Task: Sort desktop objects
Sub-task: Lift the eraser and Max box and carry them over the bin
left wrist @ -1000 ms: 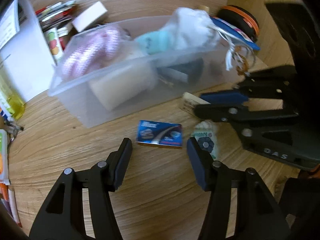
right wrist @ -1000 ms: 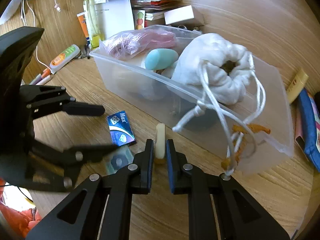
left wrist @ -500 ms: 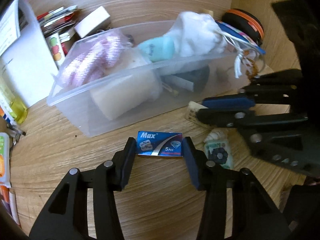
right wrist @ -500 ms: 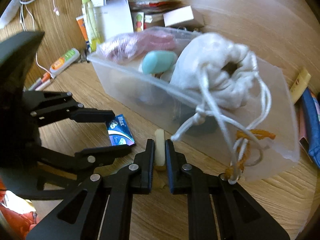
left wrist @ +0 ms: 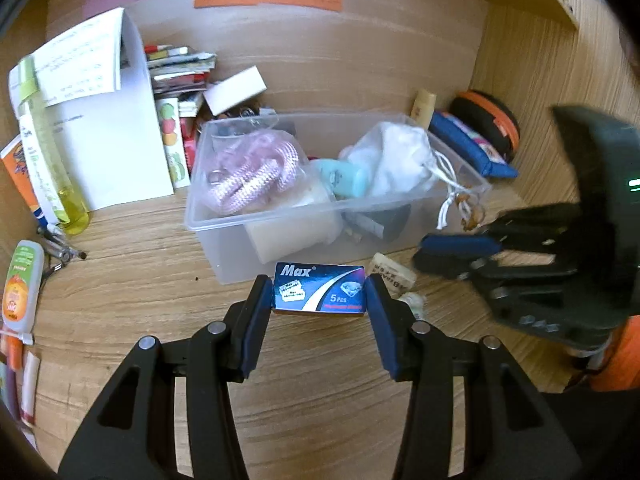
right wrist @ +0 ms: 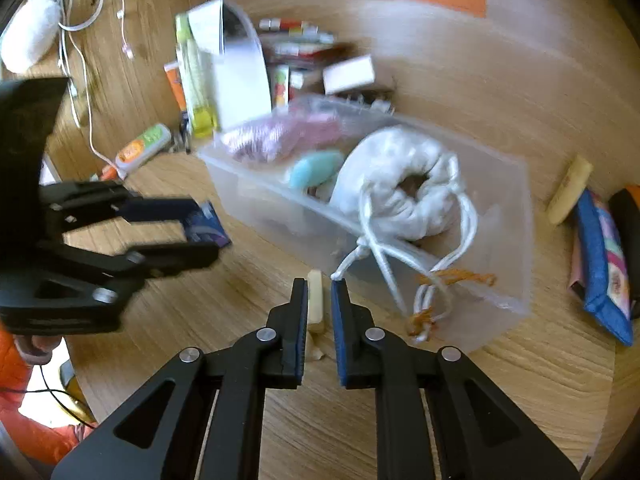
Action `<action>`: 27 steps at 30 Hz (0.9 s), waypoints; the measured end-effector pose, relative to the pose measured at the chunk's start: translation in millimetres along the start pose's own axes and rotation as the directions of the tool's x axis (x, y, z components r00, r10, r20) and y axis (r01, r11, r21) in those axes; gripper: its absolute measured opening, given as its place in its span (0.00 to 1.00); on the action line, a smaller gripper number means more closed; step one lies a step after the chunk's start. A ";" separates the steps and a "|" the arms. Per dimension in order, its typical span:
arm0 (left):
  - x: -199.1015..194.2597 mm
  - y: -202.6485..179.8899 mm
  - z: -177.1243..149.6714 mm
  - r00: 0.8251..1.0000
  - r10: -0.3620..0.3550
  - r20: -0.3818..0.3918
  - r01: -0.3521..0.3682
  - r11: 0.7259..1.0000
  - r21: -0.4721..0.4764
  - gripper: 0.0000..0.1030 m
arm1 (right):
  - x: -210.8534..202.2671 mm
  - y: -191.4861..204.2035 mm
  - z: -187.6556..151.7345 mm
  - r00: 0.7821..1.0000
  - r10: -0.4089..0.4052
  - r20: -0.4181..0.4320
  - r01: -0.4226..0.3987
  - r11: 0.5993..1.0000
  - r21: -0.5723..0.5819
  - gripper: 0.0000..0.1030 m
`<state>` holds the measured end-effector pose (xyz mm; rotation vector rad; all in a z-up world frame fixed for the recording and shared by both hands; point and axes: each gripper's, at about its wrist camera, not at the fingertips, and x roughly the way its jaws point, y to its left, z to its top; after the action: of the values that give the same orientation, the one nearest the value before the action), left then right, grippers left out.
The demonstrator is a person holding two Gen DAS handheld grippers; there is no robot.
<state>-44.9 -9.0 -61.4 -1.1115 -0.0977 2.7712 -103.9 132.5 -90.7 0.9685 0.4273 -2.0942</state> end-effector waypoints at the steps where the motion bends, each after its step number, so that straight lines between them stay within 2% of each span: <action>1: -2.9 1.3 -1.4 1.000 0.001 0.005 -0.001 1.000 -0.009 0.46 | 5.1 -0.4 0.2 1.000 0.009 -0.018 -0.009 1.000 0.005 0.11; 7: -11.2 6.8 -11.9 1.000 0.003 0.015 -0.003 0.999 -0.041 0.46 | 39.0 -5.9 2.0 0.993 0.033 -0.109 -0.029 0.999 0.044 0.14; 12: -12.7 12.6 -13.6 1.000 -0.003 0.024 0.005 0.998 -0.064 0.46 | 46.4 1.5 2.6 0.994 0.007 -0.105 -0.004 1.000 0.021 0.09; 15: -16.1 14.0 -9.4 0.999 -0.012 0.040 0.014 0.998 -0.069 0.46 | 34.3 8.5 4.7 0.998 -0.012 -0.060 0.012 1.000 0.002 0.09; 19: -23.3 14.8 3.2 0.997 -0.021 0.076 0.026 0.997 -0.066 0.46 | 4.6 12.0 12.6 1.000 0.013 0.011 -0.013 1.000 0.010 0.09; 22: -28.0 13.7 13.5 0.995 -0.028 0.100 0.034 0.997 -0.066 0.46 | -21.0 9.7 18.9 0.997 0.053 0.061 -0.055 0.998 0.028 0.09; 27: -29.7 10.1 36.4 0.991 -0.039 0.130 0.047 0.997 -0.058 0.46 | -56.8 0.1 32.2 0.988 0.043 0.146 -0.047 0.999 0.027 0.09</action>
<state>-50.1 -24.1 -16.0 -0.9309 -0.2199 2.8166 -96.5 143.0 -26.7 0.8284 0.2975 -2.1188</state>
